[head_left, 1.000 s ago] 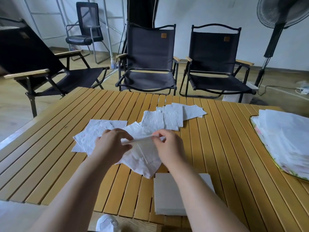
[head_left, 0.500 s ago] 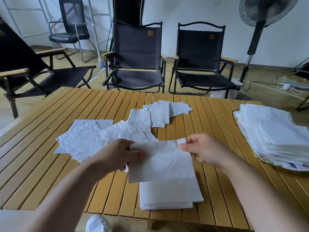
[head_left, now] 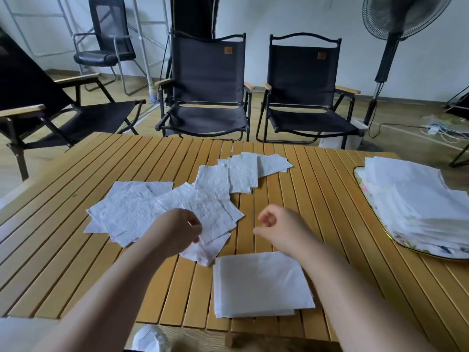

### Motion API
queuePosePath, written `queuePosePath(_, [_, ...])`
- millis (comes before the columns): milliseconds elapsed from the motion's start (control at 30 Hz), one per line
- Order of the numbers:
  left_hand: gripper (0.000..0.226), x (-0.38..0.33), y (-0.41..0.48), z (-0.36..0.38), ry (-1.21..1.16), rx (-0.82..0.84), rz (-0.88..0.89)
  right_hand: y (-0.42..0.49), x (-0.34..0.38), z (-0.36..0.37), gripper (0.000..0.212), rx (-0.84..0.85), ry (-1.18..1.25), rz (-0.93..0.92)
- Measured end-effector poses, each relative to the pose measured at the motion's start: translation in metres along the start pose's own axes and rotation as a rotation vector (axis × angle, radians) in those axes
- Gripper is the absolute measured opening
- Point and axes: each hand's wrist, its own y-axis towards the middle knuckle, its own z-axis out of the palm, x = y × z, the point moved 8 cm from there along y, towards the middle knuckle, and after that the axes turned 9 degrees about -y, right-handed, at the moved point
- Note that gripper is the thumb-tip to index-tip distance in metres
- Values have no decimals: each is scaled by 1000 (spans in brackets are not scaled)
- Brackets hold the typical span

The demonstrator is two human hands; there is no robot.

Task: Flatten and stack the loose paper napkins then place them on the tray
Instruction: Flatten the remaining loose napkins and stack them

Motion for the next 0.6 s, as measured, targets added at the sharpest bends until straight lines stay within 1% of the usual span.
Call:
queuePosePath(100, [21,16,6,-20,-19,-92,-16,8,34,30,29,20,29,-78])
queuePosePath(200, [23,29,11,-28,-48,-125,-31,14,57,58,38,41,0,-105])
queuePosePath(300, [23,30,12,-26,-50,-121,-10,16,77,75,27,2,-169,-153])
queuePosePath(367, [25,28,12,-24,-61,-118,9,15,86,79,23,-40,-272,-177])
queuePosePath(500, [28,28,14,-23,-70,-121,51,15,88,76,16,-76,-298,-197])
queuePosePath(600, [36,24,14,-18,-24,-95,120,11,83,68,11,-35,-261,-223])
